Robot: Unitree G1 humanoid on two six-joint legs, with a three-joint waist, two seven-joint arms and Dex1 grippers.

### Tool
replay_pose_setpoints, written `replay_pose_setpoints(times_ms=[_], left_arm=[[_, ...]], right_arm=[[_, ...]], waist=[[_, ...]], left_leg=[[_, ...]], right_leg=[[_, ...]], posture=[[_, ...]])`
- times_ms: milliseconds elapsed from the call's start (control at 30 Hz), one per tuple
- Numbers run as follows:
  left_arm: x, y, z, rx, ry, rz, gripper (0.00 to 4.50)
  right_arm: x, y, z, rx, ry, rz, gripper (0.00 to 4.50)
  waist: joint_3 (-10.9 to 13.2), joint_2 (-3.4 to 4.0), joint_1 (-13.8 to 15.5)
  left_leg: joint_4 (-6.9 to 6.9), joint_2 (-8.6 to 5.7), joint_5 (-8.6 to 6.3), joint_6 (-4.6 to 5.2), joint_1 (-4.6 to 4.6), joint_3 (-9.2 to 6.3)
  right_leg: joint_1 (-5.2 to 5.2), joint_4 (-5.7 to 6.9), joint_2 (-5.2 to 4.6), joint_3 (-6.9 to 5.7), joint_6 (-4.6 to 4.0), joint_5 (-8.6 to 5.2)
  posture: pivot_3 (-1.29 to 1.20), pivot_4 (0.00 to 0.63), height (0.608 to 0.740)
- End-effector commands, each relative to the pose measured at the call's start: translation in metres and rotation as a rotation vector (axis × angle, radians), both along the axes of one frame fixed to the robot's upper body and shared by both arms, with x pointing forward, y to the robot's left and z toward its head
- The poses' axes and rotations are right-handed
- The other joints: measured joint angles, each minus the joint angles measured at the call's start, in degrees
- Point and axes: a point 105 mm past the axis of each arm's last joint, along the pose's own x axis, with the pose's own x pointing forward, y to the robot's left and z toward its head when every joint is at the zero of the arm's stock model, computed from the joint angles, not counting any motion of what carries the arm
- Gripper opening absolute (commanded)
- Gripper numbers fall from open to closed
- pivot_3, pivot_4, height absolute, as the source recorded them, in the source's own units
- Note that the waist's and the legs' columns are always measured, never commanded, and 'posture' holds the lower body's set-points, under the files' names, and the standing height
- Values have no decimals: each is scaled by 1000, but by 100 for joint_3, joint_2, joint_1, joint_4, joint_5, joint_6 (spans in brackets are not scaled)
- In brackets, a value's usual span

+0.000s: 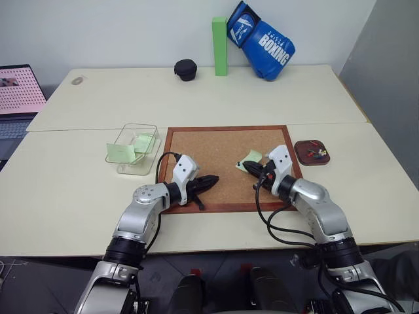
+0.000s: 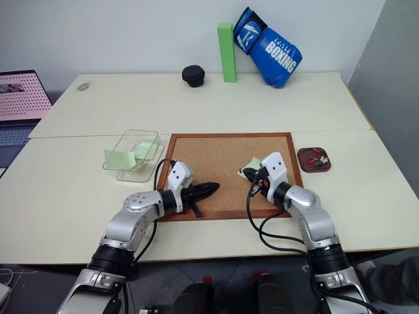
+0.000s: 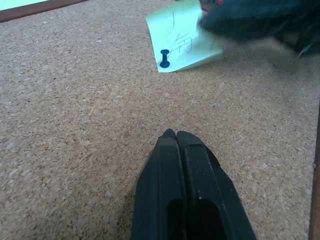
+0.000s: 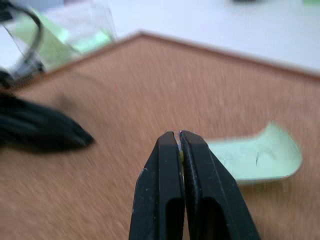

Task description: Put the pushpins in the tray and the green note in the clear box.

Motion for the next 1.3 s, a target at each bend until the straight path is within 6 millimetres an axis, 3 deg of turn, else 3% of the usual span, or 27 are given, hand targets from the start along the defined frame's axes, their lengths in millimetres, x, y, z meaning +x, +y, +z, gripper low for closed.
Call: replay_pose_setpoints(times_ms=[33, 233, 333, 433, 600, 767, 933, 1267, 1300], left_arm=[[-9, 3, -30, 40, 108, 8, 0], [-10, 3, -31, 42, 110, 7, 0], [-10, 3, -31, 42, 110, 7, 0], [-10, 4, -31, 42, 110, 9, 0], [-10, 3, -31, 41, 111, 8, 0], [-10, 1, -31, 44, 108, -3, 0], [-8, 0, -30, 46, 104, -6, 0], [-9, 6, -30, 48, 101, 14, 0], [-9, 6, -30, 48, 102, 15, 0]], right_arm=[[1, -2, 18, 7, -52, -14, 5], [1, -3, 21, 15, -50, -25, 5], [4, -13, 24, 18, -59, -75, 5], [12, -44, 36, -66, -169, -204, 5], [30, -105, 50, -382, -345, -397, 5], [47, -150, 39, -658, -365, -473, 5], [59, -155, 23, -805, -393, -432, 5], [72, -159, 18, -811, -394, -457, 5], [73, -160, 18, -810, -394, -463, 246]], waist=[[0, 0, -2], [0, 0, -1], [0, 0, -1], [0, 0, 3], [0, 0, 21], [-1, 1, 16], [-1, 1, 11], [-1, 1, 14], [-1, 1, 14]], left_leg=[[1, 0, 0, 0, 0, 0], [0, 0, 0, 0, 0, 1], [0, 0, 0, 0, 0, 1], [0, -1, 0, 0, 0, 1], [0, -6, 0, 0, -2, 7], [-1, -2, 0, 0, 3, 11], [1, -4, 0, 0, 3, 17], [2, -4, 1, 0, 4, 16], [2, -4, 1, 0, 4, 16]], right_leg=[[0, 0, 0, 0, 0, 0], [0, 0, 0, 0, 0, 0], [0, 1, 0, 0, 0, 0], [0, 0, 0, 0, 0, 0], [0, -5, -6, 3, 0, 0], [0, -1, -1, 4, 0, -1], [1, -1, -2, 12, 1, 0], [2, 0, -3, 14, 1, 2], [2, 0, -3, 14, 1, 2]], posture=[[0, 150, 740], [0, 150, 740], [0, 150, 740], [0, 150, 740], [0, 150, 740], [0, 150, 740], [0, 150, 740], [0, 150, 740], [0, 150, 740]])
